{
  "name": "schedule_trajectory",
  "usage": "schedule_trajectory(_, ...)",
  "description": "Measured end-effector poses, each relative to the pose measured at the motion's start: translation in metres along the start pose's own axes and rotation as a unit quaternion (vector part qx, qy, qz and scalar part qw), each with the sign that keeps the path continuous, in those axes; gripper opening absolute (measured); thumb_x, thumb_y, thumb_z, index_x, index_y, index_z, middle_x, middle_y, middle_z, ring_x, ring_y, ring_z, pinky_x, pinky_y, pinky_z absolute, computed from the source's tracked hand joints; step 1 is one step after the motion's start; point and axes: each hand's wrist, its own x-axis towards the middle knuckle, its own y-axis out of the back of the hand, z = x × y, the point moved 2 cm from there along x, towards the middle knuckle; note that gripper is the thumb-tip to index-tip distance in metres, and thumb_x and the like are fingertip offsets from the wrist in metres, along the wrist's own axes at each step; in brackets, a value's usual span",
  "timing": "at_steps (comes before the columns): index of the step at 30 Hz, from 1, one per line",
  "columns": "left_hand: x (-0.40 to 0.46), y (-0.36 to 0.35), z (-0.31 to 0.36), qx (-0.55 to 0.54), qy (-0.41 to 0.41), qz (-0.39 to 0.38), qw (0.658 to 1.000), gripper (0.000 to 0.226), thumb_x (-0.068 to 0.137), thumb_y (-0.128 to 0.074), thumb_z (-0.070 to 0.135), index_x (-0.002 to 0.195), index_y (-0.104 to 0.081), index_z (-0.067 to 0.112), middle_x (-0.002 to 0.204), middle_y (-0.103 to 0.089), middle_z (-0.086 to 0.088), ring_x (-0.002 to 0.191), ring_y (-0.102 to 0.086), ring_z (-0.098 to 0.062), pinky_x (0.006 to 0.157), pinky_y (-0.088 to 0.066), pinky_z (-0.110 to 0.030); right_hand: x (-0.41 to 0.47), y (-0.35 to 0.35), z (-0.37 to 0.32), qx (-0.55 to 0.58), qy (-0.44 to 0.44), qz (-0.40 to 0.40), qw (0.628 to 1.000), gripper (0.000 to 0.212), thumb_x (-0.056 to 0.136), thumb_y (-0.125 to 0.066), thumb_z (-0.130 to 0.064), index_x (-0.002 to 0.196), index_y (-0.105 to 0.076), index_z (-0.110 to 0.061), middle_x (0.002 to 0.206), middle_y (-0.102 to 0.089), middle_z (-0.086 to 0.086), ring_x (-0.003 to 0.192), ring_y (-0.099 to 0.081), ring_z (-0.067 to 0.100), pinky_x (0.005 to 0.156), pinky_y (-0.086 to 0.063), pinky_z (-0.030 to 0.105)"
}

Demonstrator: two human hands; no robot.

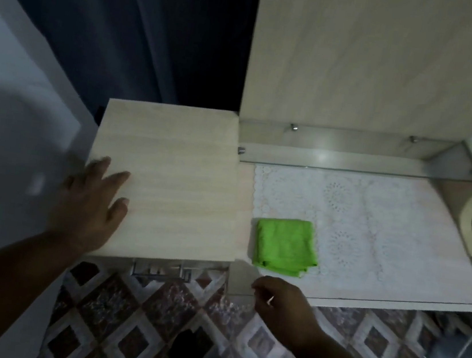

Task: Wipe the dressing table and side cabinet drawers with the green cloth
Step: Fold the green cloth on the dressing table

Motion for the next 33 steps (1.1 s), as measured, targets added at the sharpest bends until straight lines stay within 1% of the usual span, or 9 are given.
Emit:
schedule_trajectory(3, -0.007, 0.011, 0.031, -0.06, -0.031, 0.025, 0.997, 0.053, 0.081, -0.038, 0.037, 0.114, -0.073, 0.016, 0.135, -0.058, -0.013, 0.12, -0.054, -0.036, 0.092, -0.047, -0.055, 0.021, 0.038, 0.031, -0.107, 0.054, 0.072, 0.99, 0.026, 0.062, -0.078, -0.014, 0.087, -0.073, -0.019, 0.08, -0.07, -0.001, 0.073, -0.068, 0.022, 0.06, -0.053, 0.026)
schedule_trajectory(9, -0.029, 0.012, 0.161, -0.219, -0.062, 0.041, 0.973, 0.032, 0.087, -0.052, 0.042, 0.104, -0.073, 0.025, 0.111, -0.065, 0.008, 0.104, -0.056, -0.012, 0.091, -0.047, -0.035, 0.084, 0.043, 0.02, -0.264, 0.063, -0.141, 0.952, 0.068, 0.086, -0.051, -0.06, 0.136, -0.046, -0.013, 0.133, -0.052, 0.012, 0.118, -0.052, 0.034, 0.095, -0.048, 0.042)
schedule_trajectory(12, -0.036, -0.006, 0.211, -0.193, -0.101, 0.05, 0.975, 0.03, 0.09, -0.049, 0.037, 0.098, -0.073, 0.023, 0.1, -0.069, 0.006, 0.095, -0.06, -0.013, 0.083, -0.05, -0.03, 0.097, 0.033, 0.015, -0.266, 0.082, -0.131, 0.951, 0.057, 0.09, -0.058, -0.044, 0.137, -0.044, -0.016, 0.135, -0.051, 0.01, 0.121, -0.052, 0.033, 0.092, -0.048, 0.04)
schedule_trajectory(15, -0.045, -0.007, 0.25, -0.235, 0.007, 0.051, 0.971, 0.027, 0.082, -0.052, 0.045, 0.092, -0.072, 0.031, 0.093, -0.065, 0.018, 0.09, -0.055, 0.0, 0.078, -0.036, -0.009, 0.104, 0.045, 0.029, -0.238, 0.112, -0.136, 0.955, 0.039, 0.094, -0.048, -0.037, 0.128, -0.055, -0.019, 0.13, -0.059, 0.009, 0.12, -0.057, 0.033, 0.097, -0.048, 0.039)
schedule_trajectory(23, -0.019, -0.003, 0.314, -0.312, 0.011, -0.043, 0.949, 0.067, 0.073, -0.06, 0.059, 0.136, -0.051, 0.038, 0.135, -0.046, 0.02, 0.125, -0.043, -0.002, 0.105, -0.04, -0.028, 0.085, 0.173, 0.061, 0.034, 0.117, -0.19, 0.974, 0.012, 0.092, -0.057, -0.023, 0.096, -0.066, -0.016, 0.087, -0.062, 0.001, 0.082, -0.059, 0.016, 0.071, -0.044, 0.029)
schedule_trajectory(25, -0.004, 0.012, 0.33, -0.313, -0.033, -0.095, 0.944, 0.055, 0.068, -0.067, 0.06, 0.12, -0.055, 0.048, 0.132, -0.044, 0.027, 0.126, -0.04, 0.003, 0.106, -0.036, -0.027, 0.072, 0.211, 0.062, 0.14, 0.087, -0.198, 0.966, 0.016, 0.093, -0.058, -0.015, 0.079, -0.064, -0.019, 0.073, -0.057, -0.001, 0.069, -0.055, 0.011, 0.065, -0.043, 0.029)
schedule_trajectory(28, 0.009, 0.041, 0.359, -0.448, -0.043, -0.163, 0.878, 0.017, 0.075, -0.075, 0.04, 0.086, -0.063, 0.037, 0.098, -0.067, 0.016, 0.099, -0.064, -0.006, 0.088, -0.051, -0.034, 0.051, 0.265, 0.06, 0.372, -0.017, -0.199, 0.906, 0.015, 0.089, -0.06, -0.017, 0.075, -0.061, -0.015, 0.073, -0.056, 0.008, 0.068, -0.055, 0.02, 0.067, -0.043, 0.033)
schedule_trajectory(31, 0.021, 0.074, 0.379, -0.604, -0.028, -0.183, 0.775, 0.019, 0.075, -0.077, 0.032, 0.086, -0.064, 0.023, 0.084, -0.071, 0.0, 0.079, -0.068, -0.017, 0.073, -0.052, -0.034, 0.035, 0.306, 0.058, 0.525, -0.106, -0.159, 0.829, 0.024, 0.094, -0.057, -0.023, 0.098, -0.072, -0.005, 0.101, -0.071, 0.024, 0.09, -0.069, 0.037, 0.081, -0.056, 0.044)
schedule_trajectory(33, 0.028, 0.098, 0.39, -0.617, -0.031, -0.142, 0.773, 0.029, 0.071, -0.078, 0.037, 0.094, -0.065, 0.025, 0.088, -0.071, 0.003, 0.081, -0.065, -0.012, 0.077, -0.05, -0.032, 0.027, 0.326, 0.055, 0.593, -0.138, -0.137, 0.781, 0.036, 0.098, -0.05, -0.026, 0.095, -0.077, -0.003, 0.097, -0.074, 0.023, 0.081, -0.074, 0.033, 0.069, -0.061, 0.038)
